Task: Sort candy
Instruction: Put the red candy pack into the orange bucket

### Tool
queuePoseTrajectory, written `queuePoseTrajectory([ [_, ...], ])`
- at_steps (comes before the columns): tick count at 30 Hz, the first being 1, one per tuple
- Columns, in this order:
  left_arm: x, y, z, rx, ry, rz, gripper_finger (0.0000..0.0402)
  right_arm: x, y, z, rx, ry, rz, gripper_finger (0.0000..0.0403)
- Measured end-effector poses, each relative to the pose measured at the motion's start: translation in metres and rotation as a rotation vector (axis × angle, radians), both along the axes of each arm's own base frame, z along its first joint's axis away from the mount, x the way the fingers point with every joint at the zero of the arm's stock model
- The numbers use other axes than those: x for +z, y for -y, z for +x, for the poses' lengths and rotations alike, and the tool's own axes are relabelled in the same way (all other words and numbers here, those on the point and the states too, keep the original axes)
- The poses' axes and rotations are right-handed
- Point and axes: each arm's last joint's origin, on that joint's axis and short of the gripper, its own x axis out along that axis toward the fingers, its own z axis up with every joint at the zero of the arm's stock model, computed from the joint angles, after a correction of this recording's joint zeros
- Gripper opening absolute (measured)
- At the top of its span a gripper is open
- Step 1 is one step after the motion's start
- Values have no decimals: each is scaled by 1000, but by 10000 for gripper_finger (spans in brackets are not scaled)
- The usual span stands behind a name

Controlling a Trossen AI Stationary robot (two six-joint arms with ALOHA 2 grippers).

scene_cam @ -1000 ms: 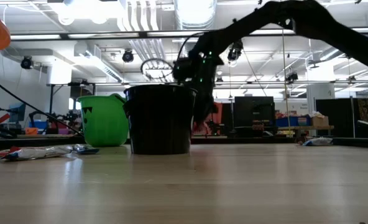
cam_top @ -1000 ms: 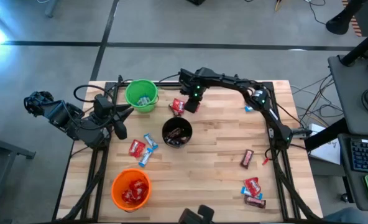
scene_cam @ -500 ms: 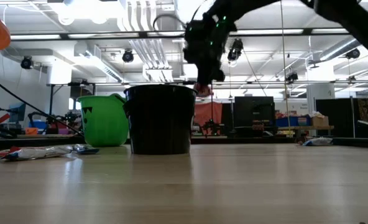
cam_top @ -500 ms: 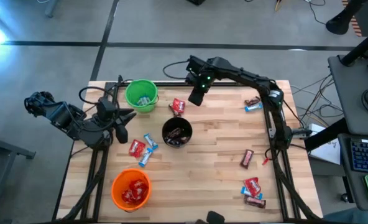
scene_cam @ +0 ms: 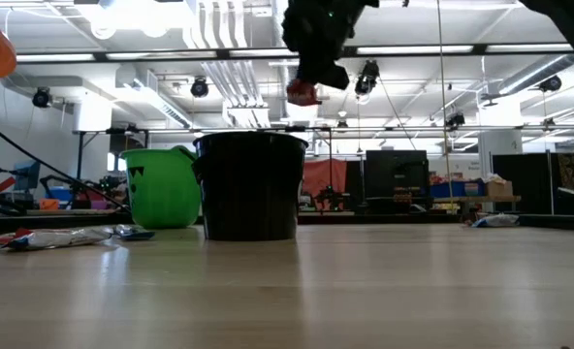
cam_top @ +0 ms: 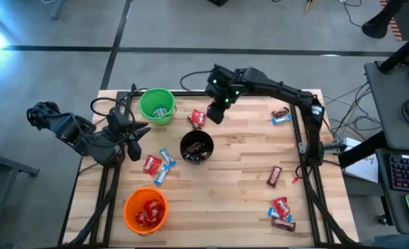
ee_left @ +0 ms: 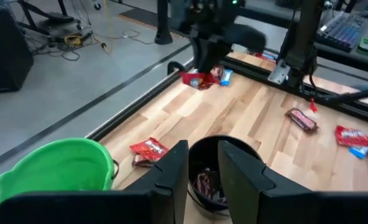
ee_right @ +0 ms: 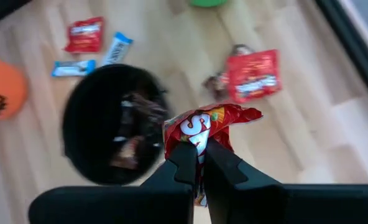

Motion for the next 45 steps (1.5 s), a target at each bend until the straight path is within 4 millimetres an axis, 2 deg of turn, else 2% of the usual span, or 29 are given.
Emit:
queuePoseTrajectory([
  [12,3,-11,-21,-45,-18,-14,71,8,-71,35,66,151,47,8],
  [22,5,-15,-27,-74,-32,29,71,16,-124,49,137,263,90,8],
  [31,3,-13,-26,-124,-62,7,71,35,-170,68,247,528,175,8],
  [33,3,-12,-25,-138,-68,-3,71,34,-176,75,270,573,205,8],
  [39,2,-10,-24,-179,-85,-32,71,11,-189,102,296,535,250,8],
  [45,2,-11,-25,-189,-91,-20,71,19,-205,122,358,605,296,8],
])
